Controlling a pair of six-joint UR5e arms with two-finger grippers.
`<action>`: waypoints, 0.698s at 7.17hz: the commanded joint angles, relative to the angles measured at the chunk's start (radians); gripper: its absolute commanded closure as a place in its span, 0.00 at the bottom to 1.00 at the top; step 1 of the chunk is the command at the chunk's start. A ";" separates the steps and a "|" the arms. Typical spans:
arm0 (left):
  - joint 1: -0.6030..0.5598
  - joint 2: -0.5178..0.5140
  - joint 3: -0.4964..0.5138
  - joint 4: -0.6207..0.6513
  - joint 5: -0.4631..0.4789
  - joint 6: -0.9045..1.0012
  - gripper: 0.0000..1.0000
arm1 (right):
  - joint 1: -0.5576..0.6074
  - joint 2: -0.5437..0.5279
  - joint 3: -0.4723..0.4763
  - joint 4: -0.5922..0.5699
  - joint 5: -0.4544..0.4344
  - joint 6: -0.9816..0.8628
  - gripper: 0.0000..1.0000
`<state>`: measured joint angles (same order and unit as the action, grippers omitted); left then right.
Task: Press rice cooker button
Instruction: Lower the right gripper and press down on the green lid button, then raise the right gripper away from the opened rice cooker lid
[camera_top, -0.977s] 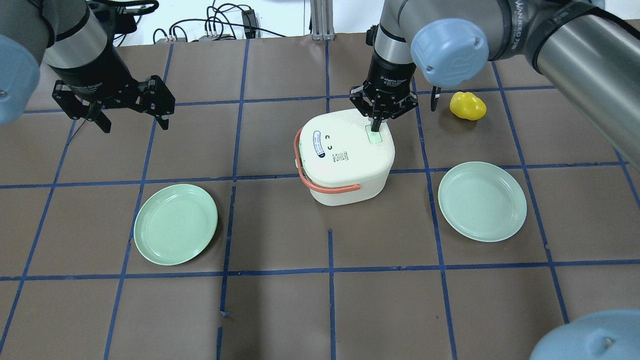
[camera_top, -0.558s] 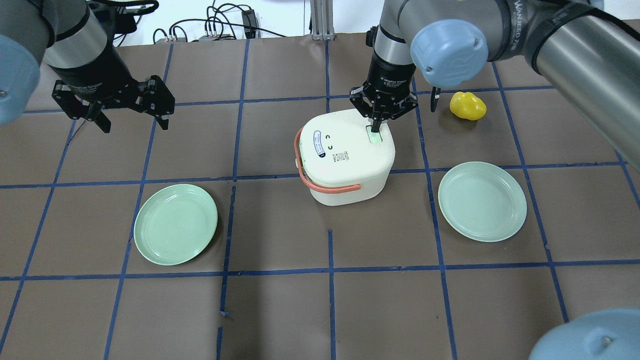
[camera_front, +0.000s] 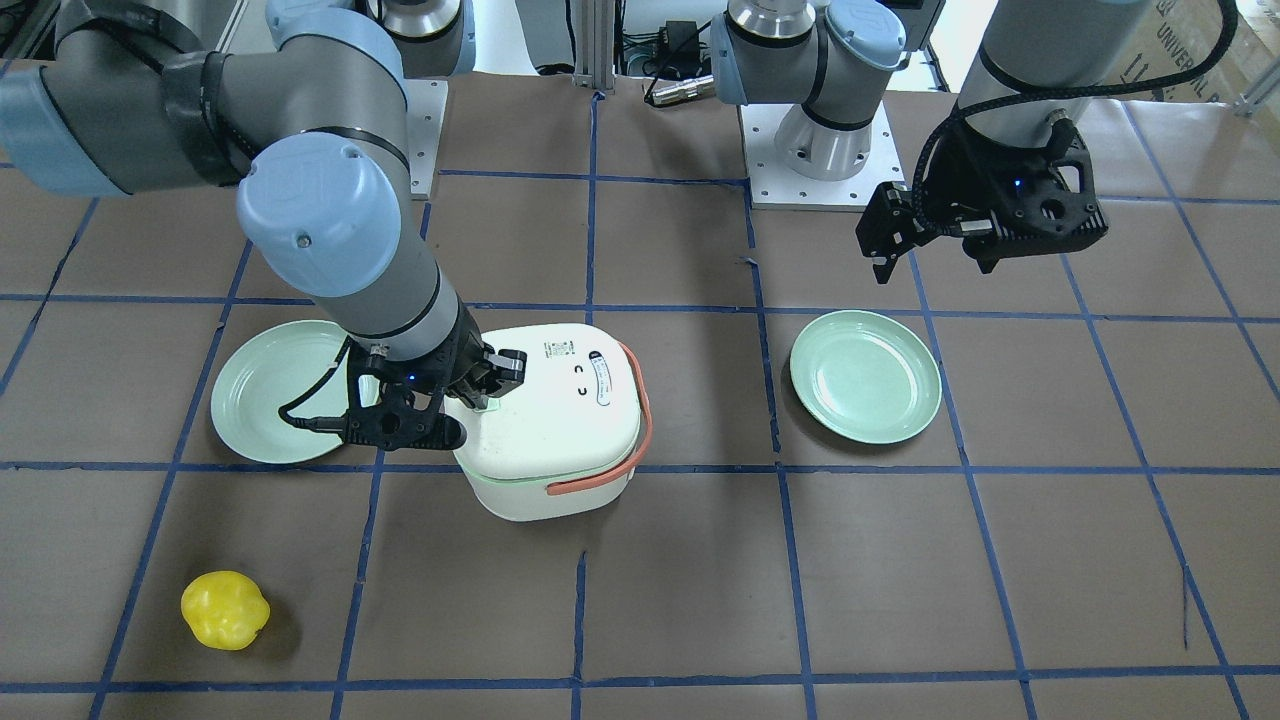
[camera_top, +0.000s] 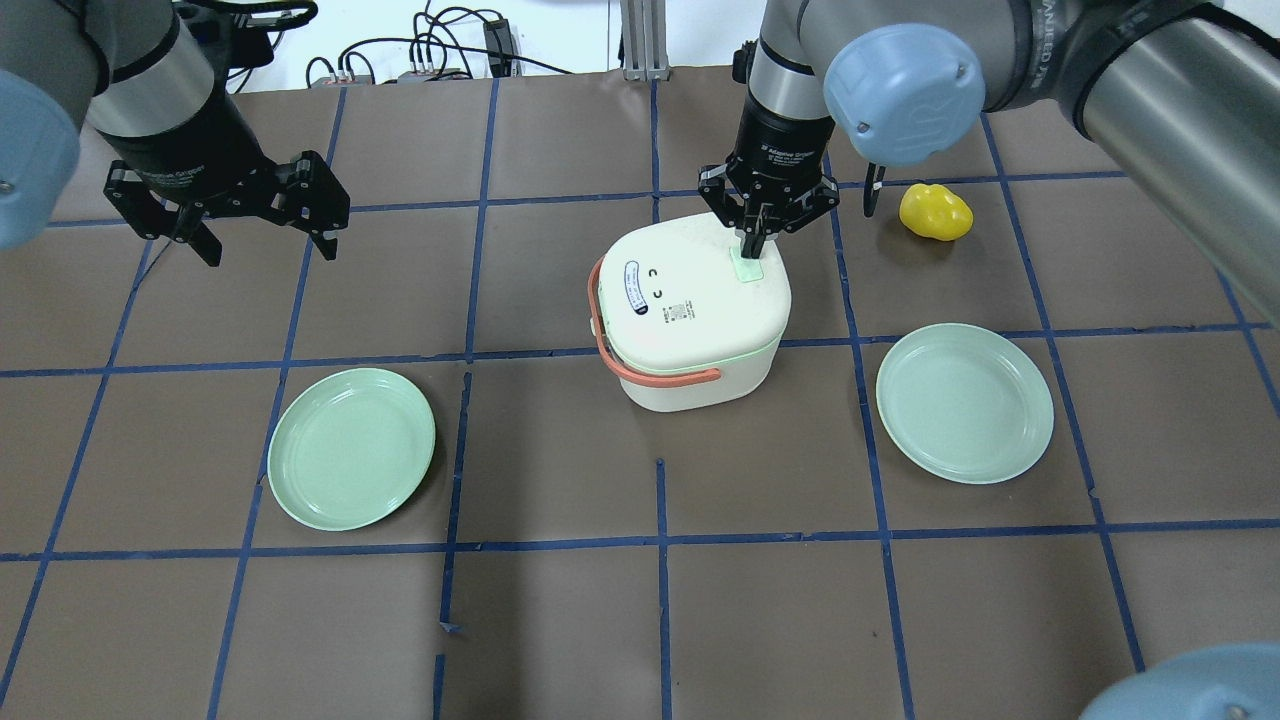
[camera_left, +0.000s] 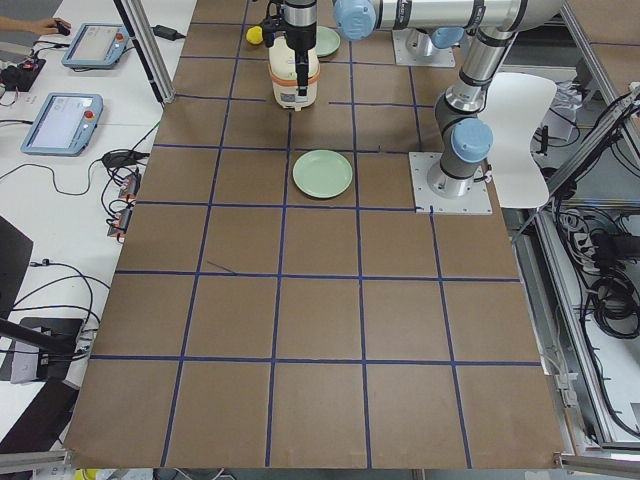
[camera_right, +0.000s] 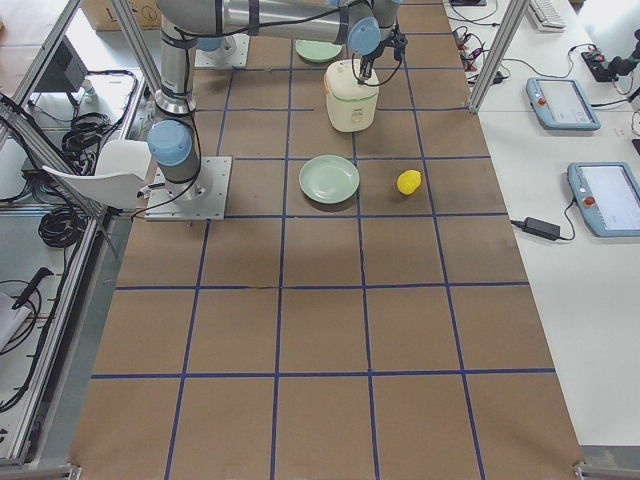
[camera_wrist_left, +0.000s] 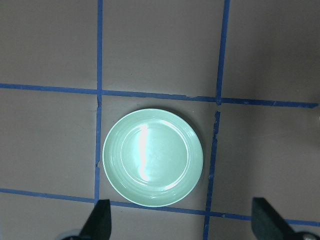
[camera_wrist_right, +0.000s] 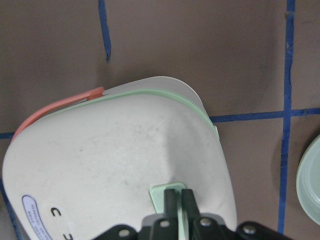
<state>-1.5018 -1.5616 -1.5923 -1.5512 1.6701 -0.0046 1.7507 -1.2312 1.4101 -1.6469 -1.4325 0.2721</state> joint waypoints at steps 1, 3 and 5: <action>0.000 0.000 0.000 0.000 0.000 0.000 0.00 | 0.022 -0.042 -0.122 0.137 -0.012 0.102 0.60; 0.000 0.000 0.000 0.000 -0.001 0.000 0.00 | 0.007 -0.057 -0.264 0.197 -0.130 0.070 0.15; 0.000 0.000 0.000 0.000 -0.001 0.000 0.00 | -0.052 -0.106 -0.261 0.261 -0.207 -0.095 0.10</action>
<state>-1.5018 -1.5616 -1.5923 -1.5509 1.6698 -0.0046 1.7363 -1.3094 1.1563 -1.4213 -1.5867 0.2599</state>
